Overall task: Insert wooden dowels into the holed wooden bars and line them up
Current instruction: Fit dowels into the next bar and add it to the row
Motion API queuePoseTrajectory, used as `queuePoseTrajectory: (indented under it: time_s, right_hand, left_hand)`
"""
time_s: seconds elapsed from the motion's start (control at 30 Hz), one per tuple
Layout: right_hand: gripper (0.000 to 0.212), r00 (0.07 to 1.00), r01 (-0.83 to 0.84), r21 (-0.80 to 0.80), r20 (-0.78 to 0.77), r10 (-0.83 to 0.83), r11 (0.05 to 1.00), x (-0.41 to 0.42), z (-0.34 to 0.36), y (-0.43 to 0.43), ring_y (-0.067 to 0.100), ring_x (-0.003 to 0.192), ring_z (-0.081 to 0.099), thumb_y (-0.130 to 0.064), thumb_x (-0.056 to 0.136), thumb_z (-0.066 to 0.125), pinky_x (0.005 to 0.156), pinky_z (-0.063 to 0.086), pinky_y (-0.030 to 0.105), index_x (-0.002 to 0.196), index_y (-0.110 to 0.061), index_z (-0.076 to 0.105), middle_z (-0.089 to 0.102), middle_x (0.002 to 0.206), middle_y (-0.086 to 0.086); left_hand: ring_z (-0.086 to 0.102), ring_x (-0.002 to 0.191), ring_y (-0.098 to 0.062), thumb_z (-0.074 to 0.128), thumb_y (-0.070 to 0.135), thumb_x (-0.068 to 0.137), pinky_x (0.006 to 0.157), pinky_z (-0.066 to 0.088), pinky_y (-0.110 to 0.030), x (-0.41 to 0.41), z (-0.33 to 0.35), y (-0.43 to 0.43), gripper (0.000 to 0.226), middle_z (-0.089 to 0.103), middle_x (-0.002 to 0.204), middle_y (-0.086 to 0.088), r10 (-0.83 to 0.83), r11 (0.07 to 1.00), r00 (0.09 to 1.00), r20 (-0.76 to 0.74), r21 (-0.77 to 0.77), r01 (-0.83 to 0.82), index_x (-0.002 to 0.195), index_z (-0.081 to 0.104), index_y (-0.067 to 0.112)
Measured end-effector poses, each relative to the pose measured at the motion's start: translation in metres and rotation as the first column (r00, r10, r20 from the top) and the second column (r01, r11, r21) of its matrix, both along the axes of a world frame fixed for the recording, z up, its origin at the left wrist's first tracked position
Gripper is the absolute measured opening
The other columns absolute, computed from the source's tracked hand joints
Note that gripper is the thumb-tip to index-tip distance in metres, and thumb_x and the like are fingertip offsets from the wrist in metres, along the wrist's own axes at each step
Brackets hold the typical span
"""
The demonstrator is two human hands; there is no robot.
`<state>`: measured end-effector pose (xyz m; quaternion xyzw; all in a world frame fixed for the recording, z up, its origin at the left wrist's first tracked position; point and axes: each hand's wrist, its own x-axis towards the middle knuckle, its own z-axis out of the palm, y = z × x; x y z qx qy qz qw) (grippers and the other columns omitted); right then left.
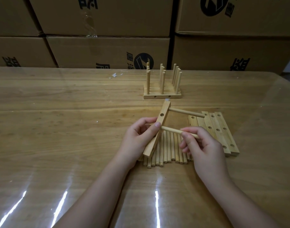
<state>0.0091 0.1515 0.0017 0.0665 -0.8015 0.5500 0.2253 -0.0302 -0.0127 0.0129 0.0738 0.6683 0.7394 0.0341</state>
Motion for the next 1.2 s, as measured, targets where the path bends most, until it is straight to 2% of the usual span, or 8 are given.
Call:
queuePoseTrajectory:
  time_s: [0.13, 0.2, 0.4, 0.57, 0.73, 0.83, 1.0, 1.2]
  right_hand:
    - [0.017, 1.000, -0.019, 0.020, -0.017, 0.020, 1.000, 0.0010, -0.0016, -0.0045, 0.007, 0.070, 0.062, -0.051, 0.085, 0.046, 0.057, 0.052, 0.023, 0.099, -0.044, 0.054, 0.065, 0.079, -0.007]
    - [0.018, 0.999, -0.018, 0.012, -0.038, 0.018, 1.000, 0.0013, -0.0019, -0.0036, 0.008, 0.070, 0.062, -0.054, 0.087, 0.045, 0.057, 0.051, 0.023, 0.103, -0.047, 0.049, 0.063, 0.081, -0.009]
    - [0.021, 0.994, 0.079, 0.061, -0.082, -0.073, 0.995, -0.0032, -0.0031, 0.0019, 0.009, 0.063, 0.060, -0.049, 0.089, 0.035, 0.052, 0.048, 0.033, 0.085, -0.035, 0.051, 0.060, 0.075, -0.005]
    - [0.026, 0.992, 0.100, 0.100, -0.080, -0.092, 0.990, -0.0039, -0.0055, 0.0039, 0.008, 0.066, 0.059, -0.046, 0.090, 0.033, 0.054, 0.048, 0.028, 0.083, -0.029, 0.051, 0.058, 0.072, -0.008]
    - [0.025, 0.991, 0.114, 0.097, -0.075, -0.107, 0.989, -0.0043, -0.0033, 0.0047, 0.007, 0.062, 0.059, -0.039, 0.093, 0.038, 0.052, 0.044, 0.016, 0.078, -0.025, 0.052, 0.059, 0.070, -0.007]
    - [0.035, 0.992, 0.118, 0.082, -0.061, -0.113, 0.990, -0.0033, -0.0021, 0.0039, 0.008, 0.061, 0.058, -0.046, 0.095, 0.036, 0.051, 0.045, 0.020, 0.075, -0.023, 0.053, 0.058, 0.068, -0.007]
    - [0.036, 0.993, 0.110, 0.070, -0.043, -0.107, 0.991, -0.0034, -0.0009, 0.0047, 0.010, 0.060, 0.058, -0.047, 0.091, 0.036, 0.052, 0.046, 0.024, 0.073, -0.021, 0.054, 0.059, 0.071, -0.007]
    - [0.034, 0.998, 0.017, -0.034, -0.063, -0.019, 0.999, 0.0003, -0.0006, -0.0024, 0.010, 0.065, 0.057, -0.057, 0.090, 0.032, 0.055, 0.046, 0.021, 0.083, -0.030, 0.051, 0.060, 0.080, -0.006]
  left_hand:
    - [0.065, 0.084, -0.019, 0.067, 0.043, 0.072, 0.080, 0.053, -0.038, -0.0018, -0.0026, -0.0054, 0.023, 0.072, 0.092, -0.006, 0.011, 1.000, 0.999, 0.031, 0.011, -0.012, 0.092, 0.075, 0.035]
    - [0.068, 0.082, -0.014, 0.066, 0.041, 0.074, 0.075, 0.056, -0.032, -0.0029, -0.0025, -0.0080, 0.023, 0.073, 0.091, 0.000, 0.014, 1.000, 0.999, 0.041, 0.026, -0.015, 0.094, 0.075, 0.033]
    - [0.068, 0.079, -0.012, 0.066, 0.039, 0.073, 0.067, 0.055, -0.025, -0.0015, 0.0006, -0.0091, 0.025, 0.074, 0.091, 0.000, 0.035, 0.997, 0.996, 0.079, 0.071, -0.041, 0.094, 0.075, 0.029]
    - [0.067, 0.078, -0.009, 0.065, 0.036, 0.074, 0.070, 0.055, -0.026, -0.0008, 0.0004, -0.0076, 0.029, 0.073, 0.088, 0.002, 0.015, 0.998, 0.997, 0.069, 0.057, -0.019, 0.098, 0.072, 0.024]
    - [0.066, 0.078, -0.010, 0.065, 0.036, 0.072, 0.075, 0.054, -0.029, -0.0009, -0.0007, -0.0054, 0.029, 0.073, 0.087, 0.001, 0.028, 0.998, 0.998, 0.054, 0.057, -0.031, 0.097, 0.072, 0.023]
    - [0.066, 0.080, -0.012, 0.066, 0.039, 0.072, 0.073, 0.054, -0.029, -0.0008, -0.0019, -0.0054, 0.028, 0.073, 0.091, -0.001, 0.023, 0.999, 0.999, 0.046, 0.039, -0.025, 0.097, 0.073, 0.027]
    - [0.063, 0.081, -0.017, 0.067, 0.043, 0.072, 0.073, 0.051, -0.032, -0.0013, -0.0032, -0.0040, 0.023, 0.071, 0.088, -0.005, 0.037, 0.999, 0.999, 0.025, 0.008, -0.037, 0.091, 0.075, 0.033]
    - [0.068, 0.078, -0.009, 0.065, 0.044, 0.075, 0.066, 0.054, -0.024, -0.0022, -0.0007, -0.0093, 0.027, 0.073, 0.088, 0.003, -0.006, 0.999, 0.998, 0.055, 0.054, 0.003, 0.095, 0.075, 0.030]
